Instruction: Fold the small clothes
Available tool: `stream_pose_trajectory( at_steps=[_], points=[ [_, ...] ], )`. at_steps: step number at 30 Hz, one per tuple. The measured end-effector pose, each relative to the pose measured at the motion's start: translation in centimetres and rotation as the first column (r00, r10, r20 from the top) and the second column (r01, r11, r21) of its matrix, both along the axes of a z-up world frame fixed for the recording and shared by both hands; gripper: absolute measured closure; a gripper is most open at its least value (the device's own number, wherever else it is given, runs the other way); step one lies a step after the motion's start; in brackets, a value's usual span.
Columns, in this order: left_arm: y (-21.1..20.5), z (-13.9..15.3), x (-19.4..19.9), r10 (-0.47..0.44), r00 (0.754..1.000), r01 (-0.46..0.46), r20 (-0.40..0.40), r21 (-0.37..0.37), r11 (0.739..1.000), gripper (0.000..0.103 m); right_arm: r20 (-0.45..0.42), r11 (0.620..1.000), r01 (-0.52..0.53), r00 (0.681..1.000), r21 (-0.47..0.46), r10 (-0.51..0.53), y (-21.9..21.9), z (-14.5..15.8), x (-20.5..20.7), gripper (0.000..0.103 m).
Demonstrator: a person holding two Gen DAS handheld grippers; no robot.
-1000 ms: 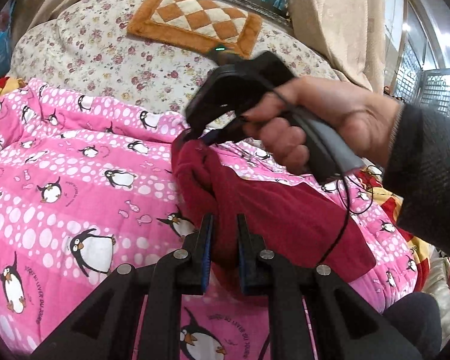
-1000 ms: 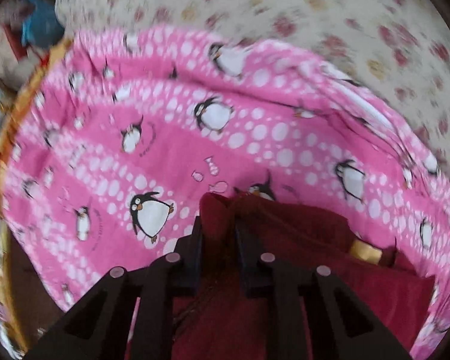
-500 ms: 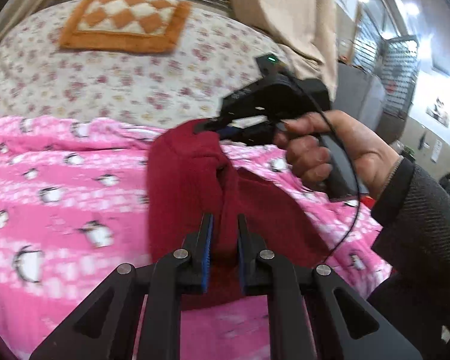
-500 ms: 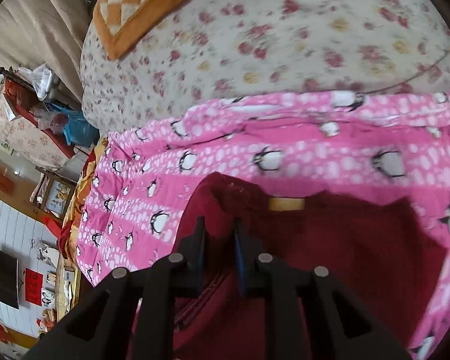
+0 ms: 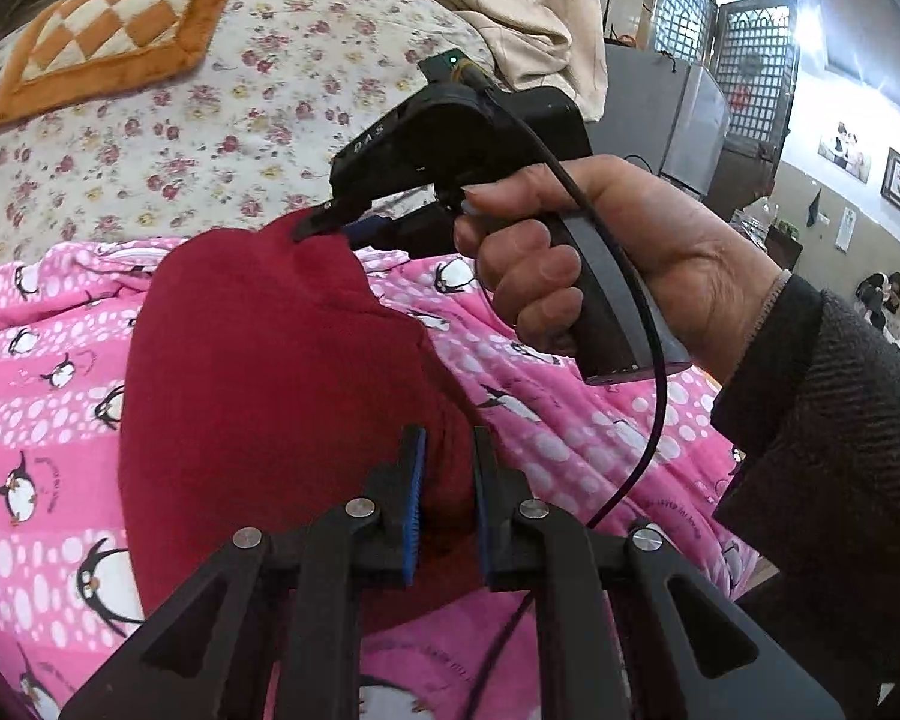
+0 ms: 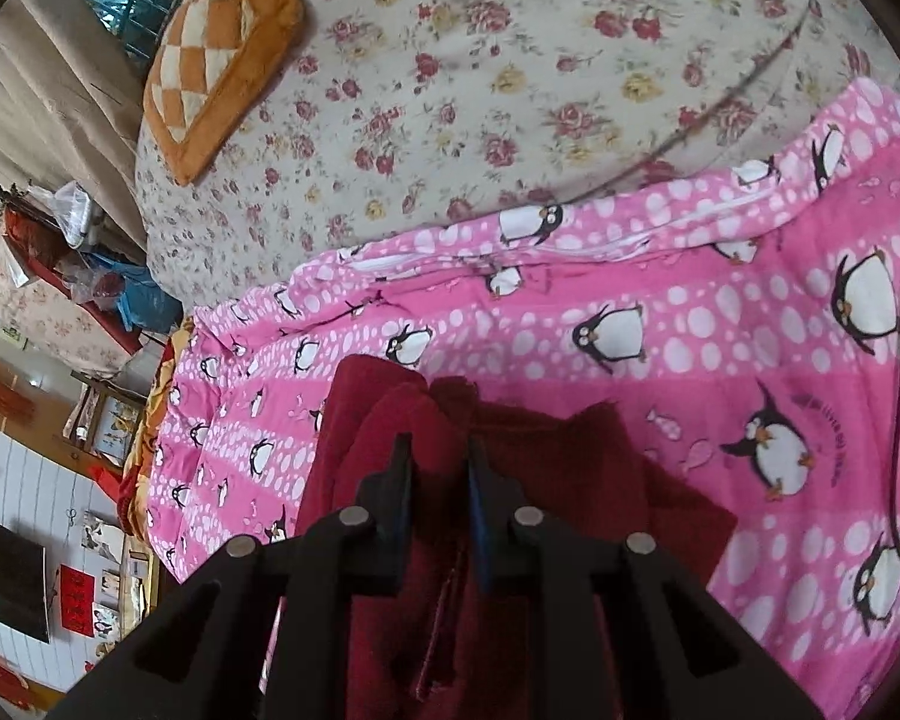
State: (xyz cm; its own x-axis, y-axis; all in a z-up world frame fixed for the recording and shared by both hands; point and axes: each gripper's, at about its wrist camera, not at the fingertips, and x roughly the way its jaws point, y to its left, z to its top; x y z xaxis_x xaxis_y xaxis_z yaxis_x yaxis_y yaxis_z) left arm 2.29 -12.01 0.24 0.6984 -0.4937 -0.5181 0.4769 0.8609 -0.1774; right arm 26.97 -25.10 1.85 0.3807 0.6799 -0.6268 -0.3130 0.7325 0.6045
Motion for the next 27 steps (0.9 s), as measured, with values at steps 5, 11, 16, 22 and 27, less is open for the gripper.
stream_pose_trajectory(
  at_steps=[5,11,16,22,27],
  points=[
    [-1.7,-1.2,0.4,-0.008,1.0,0.008,-0.023,0.023,1.0,0.103,0.014,1.0,0.002,1.0,-0.012,-0.002,-1.2,-0.3,-0.2,0.088],
    [-3.3,-3.0,0.8,-0.011,0.999,0.014,-0.043,0.057,0.998,0.103,-0.025,0.998,0.019,0.999,-0.058,-0.021,-2.2,-2.8,0.5,0.088],
    [-3.7,-4.8,1.3,-0.022,0.997,0.028,-0.077,0.087,0.996,0.103,-0.054,0.997,0.034,0.998,-0.076,-0.038,-2.7,-6.3,1.3,0.085],
    [-1.7,-3.3,-0.3,-0.068,0.987,0.074,-0.143,0.039,0.996,0.089,-0.001,0.998,0.042,0.999,-0.038,-0.042,-3.6,-5.9,0.3,0.079],
    [1.7,-0.5,-3.8,-0.033,0.995,0.039,-0.09,0.063,0.997,0.089,0.13,0.998,0.033,0.991,-0.046,-0.027,-4.1,-1.5,-3.5,0.074]
  ],
)
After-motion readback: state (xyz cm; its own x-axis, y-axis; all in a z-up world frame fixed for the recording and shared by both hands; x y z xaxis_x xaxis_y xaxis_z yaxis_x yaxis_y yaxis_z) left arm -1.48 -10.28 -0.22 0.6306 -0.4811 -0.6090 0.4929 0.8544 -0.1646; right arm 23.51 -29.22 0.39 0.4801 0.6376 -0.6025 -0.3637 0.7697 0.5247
